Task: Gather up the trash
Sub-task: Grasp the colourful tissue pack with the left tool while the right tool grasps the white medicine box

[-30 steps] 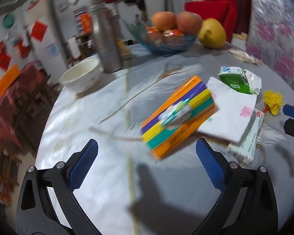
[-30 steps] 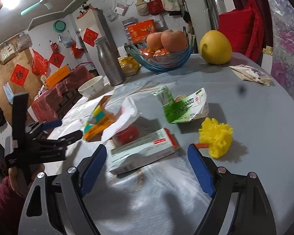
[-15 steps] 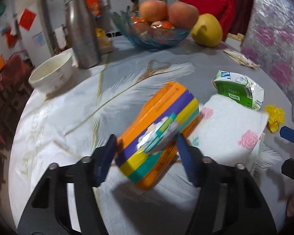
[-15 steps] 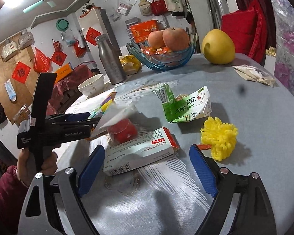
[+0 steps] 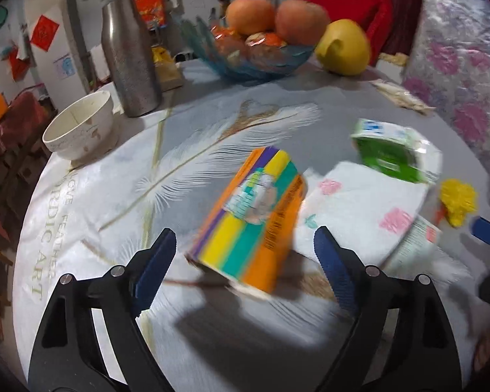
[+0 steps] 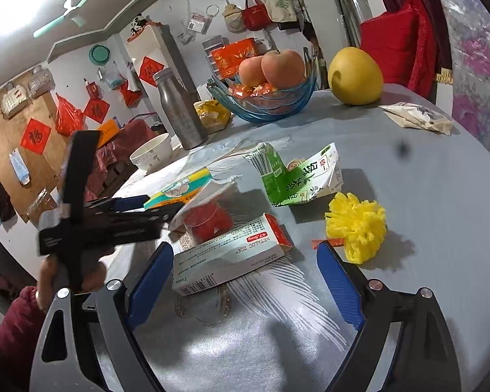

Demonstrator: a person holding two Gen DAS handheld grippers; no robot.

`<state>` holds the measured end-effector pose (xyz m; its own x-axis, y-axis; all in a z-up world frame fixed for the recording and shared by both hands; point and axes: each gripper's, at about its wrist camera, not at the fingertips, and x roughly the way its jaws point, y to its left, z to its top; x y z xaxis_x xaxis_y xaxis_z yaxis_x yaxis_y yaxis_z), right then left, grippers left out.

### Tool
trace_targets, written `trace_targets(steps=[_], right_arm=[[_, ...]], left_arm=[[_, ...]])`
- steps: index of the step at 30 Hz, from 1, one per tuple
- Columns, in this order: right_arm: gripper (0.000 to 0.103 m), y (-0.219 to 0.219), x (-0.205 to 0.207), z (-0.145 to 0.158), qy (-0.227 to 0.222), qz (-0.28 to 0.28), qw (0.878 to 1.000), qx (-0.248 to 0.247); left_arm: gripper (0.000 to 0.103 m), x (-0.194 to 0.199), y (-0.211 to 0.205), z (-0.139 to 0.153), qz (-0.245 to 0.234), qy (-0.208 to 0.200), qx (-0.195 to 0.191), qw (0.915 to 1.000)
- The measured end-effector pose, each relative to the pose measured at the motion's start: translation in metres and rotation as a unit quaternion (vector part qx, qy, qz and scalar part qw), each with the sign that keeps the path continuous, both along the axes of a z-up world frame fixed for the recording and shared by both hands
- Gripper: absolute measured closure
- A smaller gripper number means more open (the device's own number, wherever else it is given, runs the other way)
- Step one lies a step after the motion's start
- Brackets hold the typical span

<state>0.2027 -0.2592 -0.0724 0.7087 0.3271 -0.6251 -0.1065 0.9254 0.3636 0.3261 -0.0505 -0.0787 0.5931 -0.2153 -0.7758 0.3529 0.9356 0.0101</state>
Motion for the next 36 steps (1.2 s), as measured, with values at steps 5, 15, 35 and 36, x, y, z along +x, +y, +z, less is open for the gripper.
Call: trace_targets(steps=[5, 15, 35, 36], right_arm=[[0.015, -0.001, 0.001, -0.001, 0.005, -0.001, 1.000, 0.005], [0.015, 0.000, 0.004, -0.005, 0.010, -0.001, 1.000, 0.007], [0.015, 0.001, 0.007, -0.006, 0.017, 0.007, 1.000, 0.019], [0.015, 0.001, 0.006, -0.005, 0.016, 0.007, 1.000, 0.018]], left_arm=[[0.042, 0.013, 0.014, -0.007, 0.007, 0.034, -0.053, 0.9980], [0.075, -0.007, 0.032, 0.001, 0.014, 0.031, -0.103, 0.9942], [0.008, -0.004, -0.005, 0.029, -0.013, 0.004, -0.101, 0.9947], [0.008, 0.003, -0.009, 0.029, -0.010, 0.010, -0.104, 0.9945]])
